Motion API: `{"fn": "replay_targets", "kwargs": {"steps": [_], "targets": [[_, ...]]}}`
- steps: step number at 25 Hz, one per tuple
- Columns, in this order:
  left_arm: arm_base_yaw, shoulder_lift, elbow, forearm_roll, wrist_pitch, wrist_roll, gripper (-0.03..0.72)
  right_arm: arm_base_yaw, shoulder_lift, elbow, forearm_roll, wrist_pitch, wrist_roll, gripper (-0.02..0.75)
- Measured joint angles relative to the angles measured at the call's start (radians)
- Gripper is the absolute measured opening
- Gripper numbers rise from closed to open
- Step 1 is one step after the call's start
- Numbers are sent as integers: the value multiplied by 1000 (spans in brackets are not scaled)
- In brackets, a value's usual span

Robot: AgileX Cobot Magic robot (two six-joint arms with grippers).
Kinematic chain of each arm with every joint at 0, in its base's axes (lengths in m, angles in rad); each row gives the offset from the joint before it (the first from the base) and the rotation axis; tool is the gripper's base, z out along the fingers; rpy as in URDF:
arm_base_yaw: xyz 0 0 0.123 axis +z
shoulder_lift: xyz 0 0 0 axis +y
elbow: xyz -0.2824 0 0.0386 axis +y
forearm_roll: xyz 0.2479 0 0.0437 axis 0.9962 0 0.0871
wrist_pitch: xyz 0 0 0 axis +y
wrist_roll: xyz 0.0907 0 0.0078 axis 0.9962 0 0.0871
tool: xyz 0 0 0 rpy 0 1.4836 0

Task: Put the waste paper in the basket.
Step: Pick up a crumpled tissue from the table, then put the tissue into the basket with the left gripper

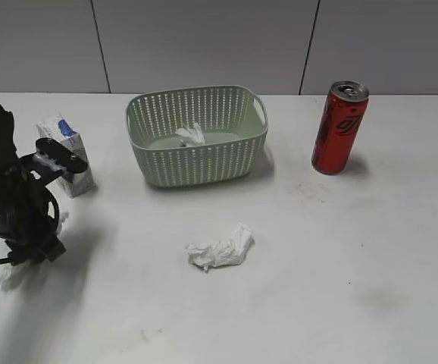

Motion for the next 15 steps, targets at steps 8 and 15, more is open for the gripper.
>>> {"fn": "replay_targets", "kwargs": {"steps": [8, 15], "targets": [[-22, -148, -255, -15, 88, 0, 15, 0, 0, 0, -1, -2, 0, 571], [-87, -156, -417, -152, -280, 0, 15, 0, 0, 0, -2, -3, 1, 571]]}}
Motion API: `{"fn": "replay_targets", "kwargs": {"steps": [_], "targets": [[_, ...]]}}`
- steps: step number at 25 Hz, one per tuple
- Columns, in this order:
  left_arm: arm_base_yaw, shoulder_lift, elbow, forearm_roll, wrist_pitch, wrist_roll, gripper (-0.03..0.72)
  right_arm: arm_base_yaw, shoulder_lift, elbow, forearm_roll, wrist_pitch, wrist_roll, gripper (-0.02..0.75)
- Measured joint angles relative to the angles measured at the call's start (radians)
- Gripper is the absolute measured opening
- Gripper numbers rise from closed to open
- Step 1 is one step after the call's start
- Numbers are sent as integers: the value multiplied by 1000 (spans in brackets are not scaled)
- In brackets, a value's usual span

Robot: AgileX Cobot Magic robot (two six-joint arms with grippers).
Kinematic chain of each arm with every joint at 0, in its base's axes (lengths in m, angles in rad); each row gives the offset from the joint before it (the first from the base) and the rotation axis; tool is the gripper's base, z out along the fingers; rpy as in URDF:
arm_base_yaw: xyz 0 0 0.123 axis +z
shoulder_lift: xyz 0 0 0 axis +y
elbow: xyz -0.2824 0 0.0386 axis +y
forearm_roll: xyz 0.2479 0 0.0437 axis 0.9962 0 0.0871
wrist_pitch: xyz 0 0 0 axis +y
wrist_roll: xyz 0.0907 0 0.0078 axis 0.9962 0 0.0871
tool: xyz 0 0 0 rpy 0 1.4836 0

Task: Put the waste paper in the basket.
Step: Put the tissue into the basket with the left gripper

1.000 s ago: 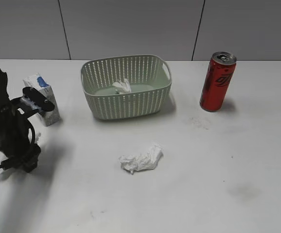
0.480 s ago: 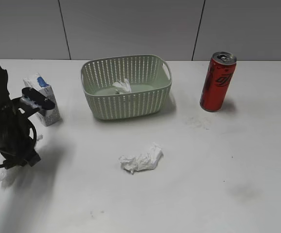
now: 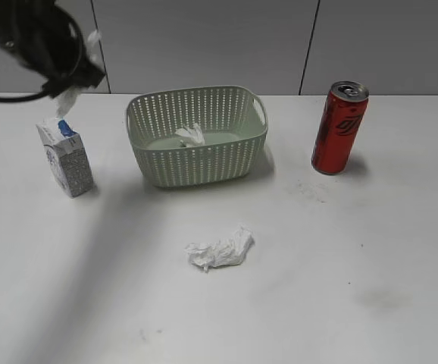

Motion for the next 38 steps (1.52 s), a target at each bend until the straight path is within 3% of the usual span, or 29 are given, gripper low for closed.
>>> {"fn": "replay_targets", "kwargs": {"steps": [6, 10, 15, 18, 22, 24, 26, 32, 38], "targets": [[-66, 126, -2, -35, -436, 0, 15, 0, 0, 0, -1, 0, 1, 571], [-93, 245, -2, -46, -529, 0, 14, 0, 0, 0, -2, 0, 1, 571], [-103, 340, -2, -103, -516, 1, 36, 0, 0, 0, -2, 0, 2, 571], [-103, 351, -2, -128, -491, 1, 172, 0, 0, 0, -3, 0, 4, 571], [-103, 324, -2, -136, -473, 1, 522, 0, 0, 0, -3, -1, 7, 571], [-103, 290, -2, -138, -441, 1, 627, 0, 0, 0, -3, -1, 8, 571], [-99, 243, -8, -138, -378, 1, 657, 0, 0, 0, -3, -1, 8, 571], [-48, 79, -90, -139, -7, 1, 665, 0, 22, 0, -9, -3, 9, 571], [71, -21, -170, -138, 407, -13, 645, 0, 237, -8, -22, -14, 9, 571]]}}
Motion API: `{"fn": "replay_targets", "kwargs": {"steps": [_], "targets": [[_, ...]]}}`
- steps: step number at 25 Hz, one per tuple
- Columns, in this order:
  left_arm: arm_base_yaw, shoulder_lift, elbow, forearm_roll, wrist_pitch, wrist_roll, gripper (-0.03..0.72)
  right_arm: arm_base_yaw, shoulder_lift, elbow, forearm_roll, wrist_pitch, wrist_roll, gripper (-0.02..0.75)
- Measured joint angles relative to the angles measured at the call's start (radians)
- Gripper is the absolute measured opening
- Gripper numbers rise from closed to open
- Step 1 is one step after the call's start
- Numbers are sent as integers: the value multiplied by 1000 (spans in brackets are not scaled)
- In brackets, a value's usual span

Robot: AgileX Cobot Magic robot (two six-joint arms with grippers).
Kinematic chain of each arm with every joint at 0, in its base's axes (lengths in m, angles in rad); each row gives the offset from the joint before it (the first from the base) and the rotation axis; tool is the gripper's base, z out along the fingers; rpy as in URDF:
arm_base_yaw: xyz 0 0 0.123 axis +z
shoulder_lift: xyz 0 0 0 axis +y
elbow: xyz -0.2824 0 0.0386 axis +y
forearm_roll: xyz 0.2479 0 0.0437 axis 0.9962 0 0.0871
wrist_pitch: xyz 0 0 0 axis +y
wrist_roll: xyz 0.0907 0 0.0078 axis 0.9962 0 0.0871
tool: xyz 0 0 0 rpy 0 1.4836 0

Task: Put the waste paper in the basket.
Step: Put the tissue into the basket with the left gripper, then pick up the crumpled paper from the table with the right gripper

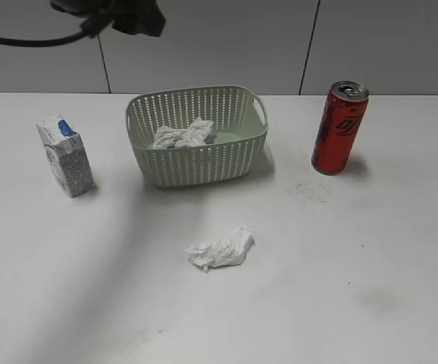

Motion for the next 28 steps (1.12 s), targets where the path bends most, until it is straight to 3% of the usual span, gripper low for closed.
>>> {"fn": "replay_targets", "kwargs": {"steps": [8, 15, 18, 23, 28], "targets": [[171, -32, 1, 126, 331, -46, 603, 19, 383, -65, 83, -176, -19, 571], [277, -137, 94, 157, 399, -58, 593, 48, 766, -280, 144, -184, -125, 571], [324, -211, 178, 158, 402, -58, 593, 116, 922, -400, 169, -165, -174, 571], [397, -376, 358, 164, 400, -59, 593, 313, 1127, -578, 148, -159, -194, 571], [404, -589, 533, 170, 394, -61, 593, 483, 1314, -698, 142, -159, -195, 571]]}}
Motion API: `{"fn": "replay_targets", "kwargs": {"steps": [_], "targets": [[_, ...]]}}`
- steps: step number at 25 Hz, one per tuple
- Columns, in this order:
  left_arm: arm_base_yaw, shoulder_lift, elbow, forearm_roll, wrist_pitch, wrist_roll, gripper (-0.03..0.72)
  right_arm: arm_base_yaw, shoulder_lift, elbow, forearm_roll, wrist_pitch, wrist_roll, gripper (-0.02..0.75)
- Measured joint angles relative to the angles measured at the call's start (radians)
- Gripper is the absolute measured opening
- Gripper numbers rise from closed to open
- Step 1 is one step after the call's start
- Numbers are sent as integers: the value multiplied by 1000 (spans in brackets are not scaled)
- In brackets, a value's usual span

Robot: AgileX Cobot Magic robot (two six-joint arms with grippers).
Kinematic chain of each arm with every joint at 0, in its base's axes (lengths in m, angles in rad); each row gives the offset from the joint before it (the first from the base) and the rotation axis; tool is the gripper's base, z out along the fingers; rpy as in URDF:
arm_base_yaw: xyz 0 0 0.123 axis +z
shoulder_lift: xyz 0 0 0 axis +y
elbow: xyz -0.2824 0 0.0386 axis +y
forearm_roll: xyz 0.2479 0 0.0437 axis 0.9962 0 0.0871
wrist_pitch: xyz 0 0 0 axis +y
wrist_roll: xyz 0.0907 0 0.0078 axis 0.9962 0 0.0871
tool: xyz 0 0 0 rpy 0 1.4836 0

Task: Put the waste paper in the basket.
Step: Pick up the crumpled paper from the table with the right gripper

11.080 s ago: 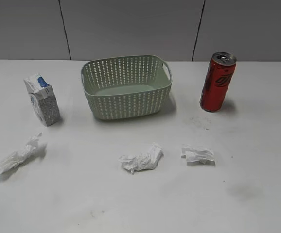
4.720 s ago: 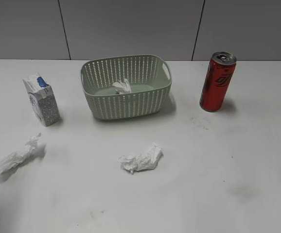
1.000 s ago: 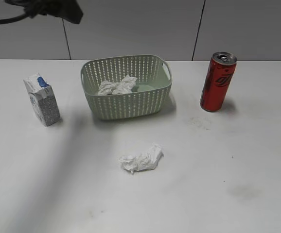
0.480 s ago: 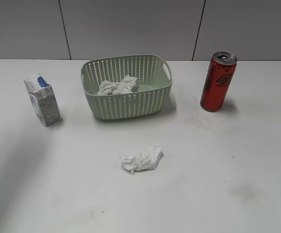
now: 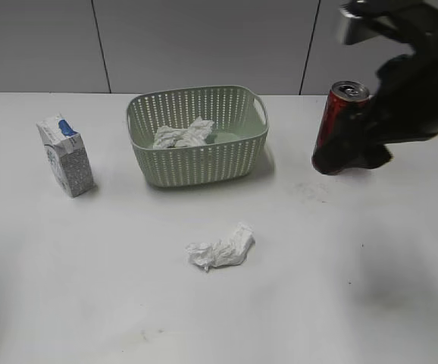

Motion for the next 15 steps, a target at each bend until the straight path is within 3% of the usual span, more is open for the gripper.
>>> {"fn": "replay_targets", "kwargs": {"steps": [8, 15], "targets": [[0, -477, 241, 2, -26, -1, 589, 150, 246, -42, -10, -58, 12, 571], [0, -853, 352, 35, -32, -55, 588, 186, 360, -43, -29, -159, -89, 571]]}}
